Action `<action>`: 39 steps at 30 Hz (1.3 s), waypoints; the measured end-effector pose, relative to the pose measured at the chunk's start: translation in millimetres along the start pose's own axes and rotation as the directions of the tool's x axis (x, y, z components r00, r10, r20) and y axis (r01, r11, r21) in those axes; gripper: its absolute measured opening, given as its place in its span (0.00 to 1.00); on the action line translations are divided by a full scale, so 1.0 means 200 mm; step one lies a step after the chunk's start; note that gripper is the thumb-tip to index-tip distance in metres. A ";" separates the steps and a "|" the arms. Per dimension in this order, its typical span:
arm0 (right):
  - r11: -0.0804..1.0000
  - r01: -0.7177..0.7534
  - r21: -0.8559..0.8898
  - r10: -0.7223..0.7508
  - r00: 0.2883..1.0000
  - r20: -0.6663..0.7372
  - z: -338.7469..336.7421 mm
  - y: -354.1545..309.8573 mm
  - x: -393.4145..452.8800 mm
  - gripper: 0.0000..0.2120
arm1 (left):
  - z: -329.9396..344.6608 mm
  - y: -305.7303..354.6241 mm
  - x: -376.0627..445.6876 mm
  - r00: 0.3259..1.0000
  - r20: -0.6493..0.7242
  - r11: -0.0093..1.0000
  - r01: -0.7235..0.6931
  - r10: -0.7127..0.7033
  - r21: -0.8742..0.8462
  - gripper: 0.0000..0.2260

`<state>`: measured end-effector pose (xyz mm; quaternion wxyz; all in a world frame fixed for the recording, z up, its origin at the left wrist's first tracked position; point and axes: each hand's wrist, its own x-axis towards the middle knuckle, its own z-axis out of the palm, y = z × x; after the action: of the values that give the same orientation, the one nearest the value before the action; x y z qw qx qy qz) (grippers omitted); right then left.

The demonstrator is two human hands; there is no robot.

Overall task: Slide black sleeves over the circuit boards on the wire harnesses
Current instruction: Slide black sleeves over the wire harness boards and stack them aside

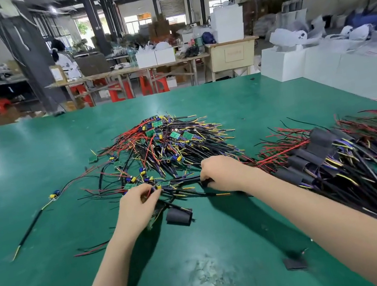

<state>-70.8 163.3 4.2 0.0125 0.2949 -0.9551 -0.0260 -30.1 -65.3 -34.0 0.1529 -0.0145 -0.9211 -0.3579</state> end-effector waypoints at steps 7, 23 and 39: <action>0.994 0.101 0.040 -0.100 0.994 -0.036 0.00 0.02 -0.04 0.14 | -0.05 0.10 -0.02 0.988 -0.153 0.872 -0.052 -0.026 -0.486 0.08; 0.959 0.080 0.271 -0.085 0.996 0.007 -0.02 -0.01 -0.05 0.09 | -0.06 0.04 -0.03 0.989 0.144 1.000 -0.026 0.026 0.003 0.03; 0.844 -0.068 0.532 0.267 0.913 -0.308 -0.03 0.08 -0.08 0.08 | -0.12 0.10 -0.02 0.982 -0.122 0.955 -0.173 0.147 -0.242 0.05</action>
<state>-65.4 185.2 11.2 0.1162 0.2009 -0.9300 0.2850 -18.0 -65.4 -5.8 0.2254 -0.0902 -0.8549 -0.4586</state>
